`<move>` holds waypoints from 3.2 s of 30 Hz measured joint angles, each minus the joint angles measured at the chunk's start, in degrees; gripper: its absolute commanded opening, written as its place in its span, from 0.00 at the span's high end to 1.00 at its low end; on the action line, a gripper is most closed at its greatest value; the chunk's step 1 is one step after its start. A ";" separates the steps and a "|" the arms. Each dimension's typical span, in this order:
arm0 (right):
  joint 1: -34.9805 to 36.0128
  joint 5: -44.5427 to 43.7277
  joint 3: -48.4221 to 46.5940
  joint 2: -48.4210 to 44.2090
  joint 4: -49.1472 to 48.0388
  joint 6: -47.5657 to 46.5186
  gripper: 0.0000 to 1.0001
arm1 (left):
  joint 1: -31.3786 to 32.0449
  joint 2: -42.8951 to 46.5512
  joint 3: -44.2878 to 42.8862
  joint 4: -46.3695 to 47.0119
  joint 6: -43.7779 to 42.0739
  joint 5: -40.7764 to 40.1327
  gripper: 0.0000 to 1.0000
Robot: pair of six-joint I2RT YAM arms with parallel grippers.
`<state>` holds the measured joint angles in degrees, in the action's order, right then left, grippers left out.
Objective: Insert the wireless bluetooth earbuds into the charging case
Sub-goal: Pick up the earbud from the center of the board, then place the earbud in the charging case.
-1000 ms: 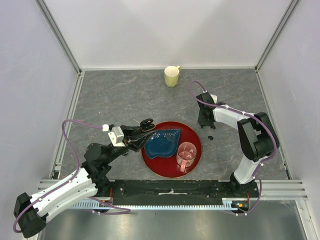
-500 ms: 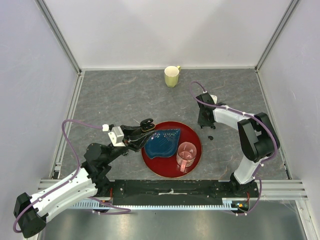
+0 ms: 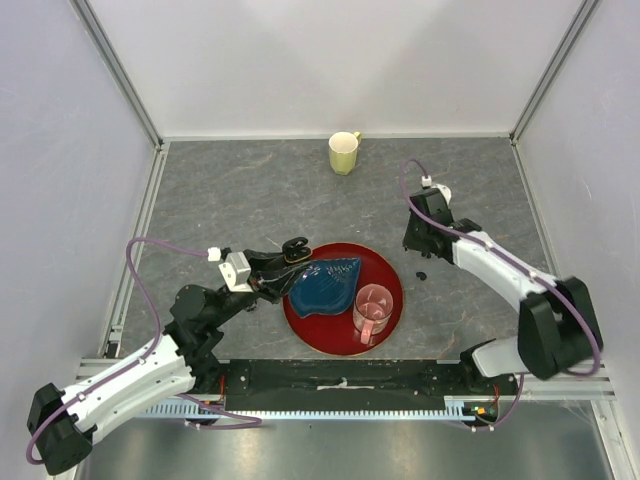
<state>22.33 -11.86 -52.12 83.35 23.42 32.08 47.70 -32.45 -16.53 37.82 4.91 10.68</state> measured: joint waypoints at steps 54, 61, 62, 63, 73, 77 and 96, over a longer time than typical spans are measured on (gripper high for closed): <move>42.42 -3.50 11.21 -27.08 -53.24 0.35 1.00 | 0.00 -12.20 -0.02 10.84 1.64 1.92 0.98; 43.85 -4.92 9.66 -24.70 -54.64 -0.46 1.00 | 0.00 -12.02 -0.02 11.23 1.66 1.92 0.98; 44.09 -5.18 9.57 -24.48 -54.75 -0.59 1.00 | 0.00 -12.00 -0.02 11.34 1.66 1.92 0.98; 44.39 -5.51 9.53 -24.24 -54.84 -0.74 1.00 | 0.00 -12.00 -0.02 11.52 1.66 1.92 0.98; 48.70 -10.49 9.53 -21.05 -56.33 -4.39 1.00 | 0.00 -12.02 -0.02 12.00 1.66 1.90 0.98; 49.57 -12.48 9.53 -20.37 -57.22 -5.42 1.00 | 0.00 -12.02 -0.02 12.04 1.68 1.90 0.98; 49.88 -17.03 9.53 -19.61 -60.28 -6.54 1.00 | 0.00 -11.61 -0.02 12.07 1.70 1.99 0.98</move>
<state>72.20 -28.88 -42.59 63.75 -36.86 25.54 47.70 -44.05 -16.56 49.89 6.61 12.67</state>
